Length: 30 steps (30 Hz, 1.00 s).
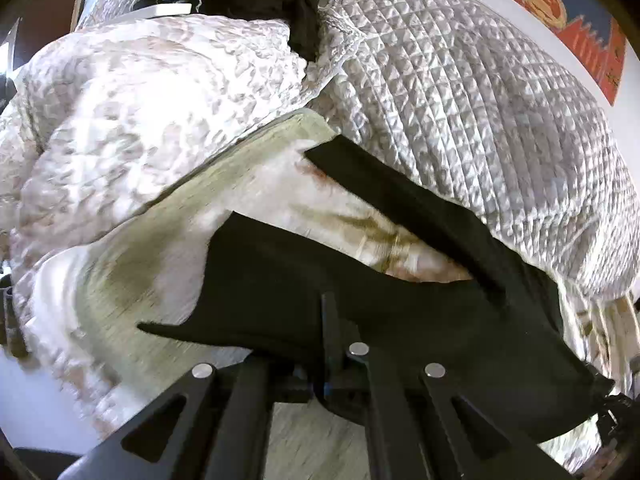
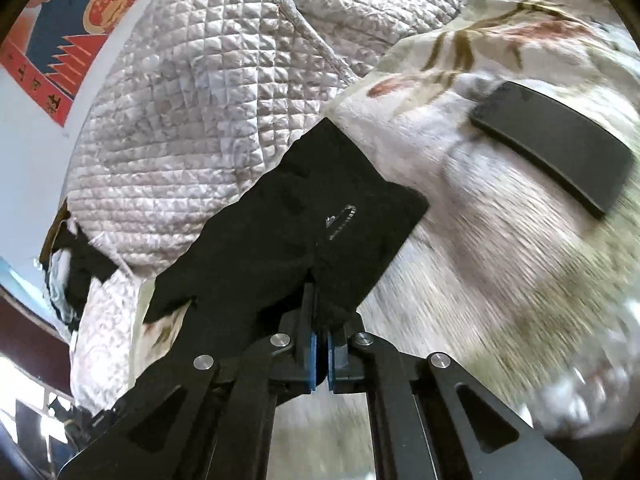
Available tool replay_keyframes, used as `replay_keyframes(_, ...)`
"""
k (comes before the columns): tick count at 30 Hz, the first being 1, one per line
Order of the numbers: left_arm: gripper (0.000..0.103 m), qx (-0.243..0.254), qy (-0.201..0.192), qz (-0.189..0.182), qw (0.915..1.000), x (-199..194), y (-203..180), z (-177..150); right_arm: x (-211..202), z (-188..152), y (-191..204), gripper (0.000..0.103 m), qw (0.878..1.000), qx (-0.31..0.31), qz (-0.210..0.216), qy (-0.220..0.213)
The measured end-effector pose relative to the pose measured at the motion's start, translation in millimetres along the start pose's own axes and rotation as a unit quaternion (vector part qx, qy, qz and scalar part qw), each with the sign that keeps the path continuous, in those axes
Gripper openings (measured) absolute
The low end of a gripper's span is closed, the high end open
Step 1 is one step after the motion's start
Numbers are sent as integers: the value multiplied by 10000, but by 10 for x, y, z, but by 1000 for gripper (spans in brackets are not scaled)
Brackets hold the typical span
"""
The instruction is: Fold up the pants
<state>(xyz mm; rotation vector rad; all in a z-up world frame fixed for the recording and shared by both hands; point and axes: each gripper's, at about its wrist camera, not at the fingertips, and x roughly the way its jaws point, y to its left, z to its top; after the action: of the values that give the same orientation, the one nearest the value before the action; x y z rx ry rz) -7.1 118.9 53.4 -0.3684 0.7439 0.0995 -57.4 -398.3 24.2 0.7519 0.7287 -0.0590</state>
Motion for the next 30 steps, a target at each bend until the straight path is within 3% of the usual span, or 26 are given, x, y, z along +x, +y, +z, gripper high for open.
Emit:
replay_keyframes(5,4,-43,498,181,9986,127,143,-288,124,-224,-258,2,9980,345,-291,437)
replay_keyframes(12,4,-19,284,222,9993,-89,161,-368,-8,-300,-220,2,9985,157,-418,315)
replay_keyframes(15,4,-88,662,292,9973,79,211,-452,171,-375,-391,2,9954,363,-517,722)
replay_keyframes(16,6,-105,721,282,9969,93,220,-463,160,-381,-375,2,9955,306,-580,676)
replay_keyframes(18,11,-96,646,324,9973,-5,216,-424,72,-359,-273,5,9952,126,-757,600)
replay_keyframes(20,22,-139,518,399,9978,-147,239,-349,-88,-330,-174,23,9945,-32,-982,360)
replay_keyframes(21,27,-135,379,503,9979,-229,256,-299,-187,-313,-122,24,9939,-150,-1082,168)
replay_keyframes(23,54,-95,71,701,9975,-353,287,-176,-339,-268,-53,33,9899,-364,-1357,-193)
replay_keyframes(25,67,82,-156,786,9967,-361,279,-19,-431,-212,43,33,9830,-607,-1636,-575)
replay_keyframes(27,68,315,-149,889,9954,-211,241,153,-449,-175,100,33,9792,-748,-1722,-764)
replay_keyframes(30,69,688,134,969,9928,166,156,326,-297,-149,194,34,9845,-1015,-1331,-529)
